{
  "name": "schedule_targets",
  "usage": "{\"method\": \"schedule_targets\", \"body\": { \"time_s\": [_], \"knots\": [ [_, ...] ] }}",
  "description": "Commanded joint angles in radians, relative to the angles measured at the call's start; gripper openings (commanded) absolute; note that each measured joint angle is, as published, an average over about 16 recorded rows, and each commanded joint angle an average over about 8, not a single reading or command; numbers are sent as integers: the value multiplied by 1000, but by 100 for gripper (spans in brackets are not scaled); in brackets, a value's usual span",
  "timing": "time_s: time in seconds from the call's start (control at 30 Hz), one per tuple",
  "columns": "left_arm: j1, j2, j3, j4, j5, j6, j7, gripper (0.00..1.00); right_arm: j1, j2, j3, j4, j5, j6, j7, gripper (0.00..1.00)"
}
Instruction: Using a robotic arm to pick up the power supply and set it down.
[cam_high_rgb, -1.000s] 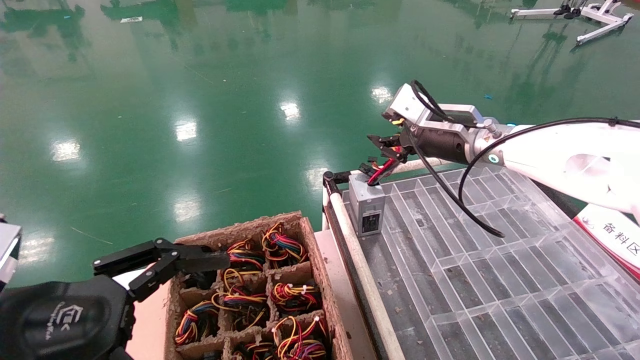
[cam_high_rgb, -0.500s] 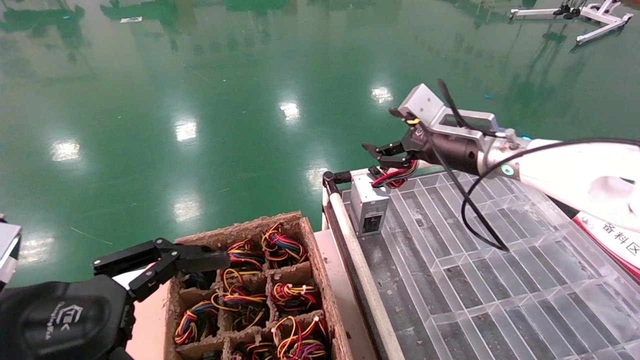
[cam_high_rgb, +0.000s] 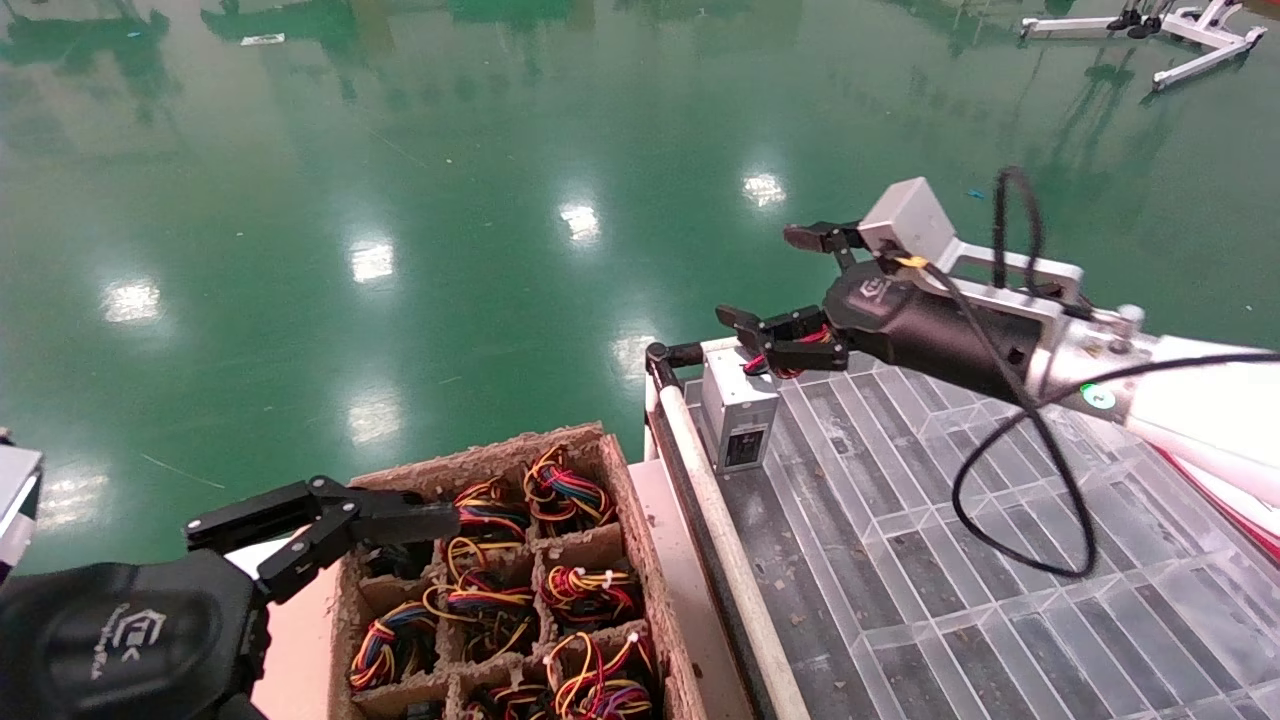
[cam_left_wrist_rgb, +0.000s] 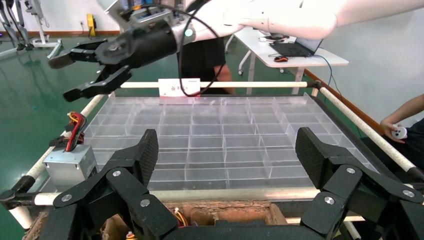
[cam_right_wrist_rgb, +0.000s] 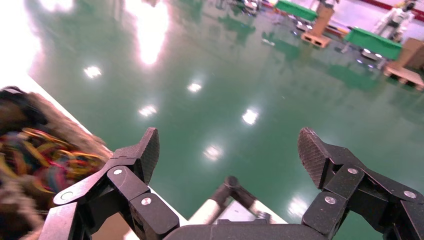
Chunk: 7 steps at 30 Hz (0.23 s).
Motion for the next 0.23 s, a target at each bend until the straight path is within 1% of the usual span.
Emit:
{"method": "schedule_targets", "body": {
  "time_s": [0.03, 0.13, 0.23],
  "knots": [
    [0, 0, 0, 0, 0, 0, 0, 100, -26, 22, 9, 42, 21, -22, 23, 100],
    [0, 0, 0, 0, 0, 0, 0, 100, -66, 55, 24, 105, 52, -56, 59, 100],
    [0, 0, 0, 0, 0, 0, 0, 100, -86, 71, 31, 137, 68, -73, 77, 100]
  ]
}}
